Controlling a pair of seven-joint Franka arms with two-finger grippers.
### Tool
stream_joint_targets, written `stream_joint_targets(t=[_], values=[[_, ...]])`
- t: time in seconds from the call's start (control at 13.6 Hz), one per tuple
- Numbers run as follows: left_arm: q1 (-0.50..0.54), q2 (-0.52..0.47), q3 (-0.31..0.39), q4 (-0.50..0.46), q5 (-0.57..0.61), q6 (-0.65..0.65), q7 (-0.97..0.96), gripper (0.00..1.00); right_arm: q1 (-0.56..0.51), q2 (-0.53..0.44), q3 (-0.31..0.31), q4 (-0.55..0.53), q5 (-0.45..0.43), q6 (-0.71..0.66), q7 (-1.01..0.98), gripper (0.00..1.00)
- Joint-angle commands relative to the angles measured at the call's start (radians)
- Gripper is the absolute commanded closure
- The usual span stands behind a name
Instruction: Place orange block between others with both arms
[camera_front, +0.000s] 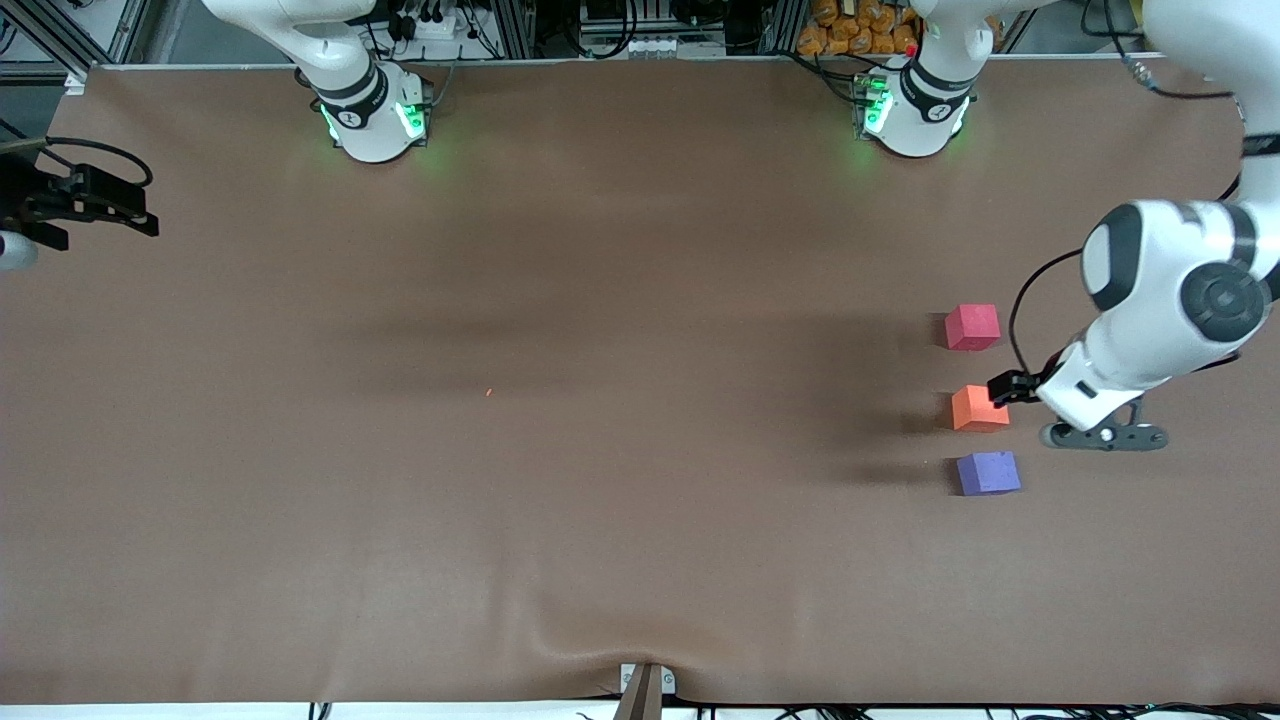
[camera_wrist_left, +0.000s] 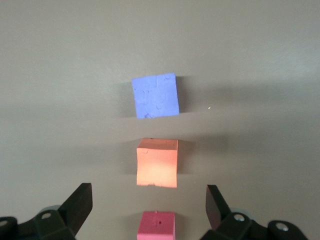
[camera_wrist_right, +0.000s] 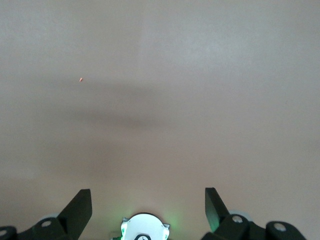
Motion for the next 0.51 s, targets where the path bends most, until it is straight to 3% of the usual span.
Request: stream_joint_targets(t=[0.0,0.44], values=[[0.003,-0.038,-0.014,0.086,0.007,-0.119,-0.007,0.00,0.000,-0.005,-0.006,0.037,-0.003,-0.021,-0.007,0.00],[0.001,-0.035,-0.051,0.324,0.005,-0.336,-0.005,0.00,-0.004,-0.008,-0.011,0.044,-0.006,-0.148,-0.004,0.00]])
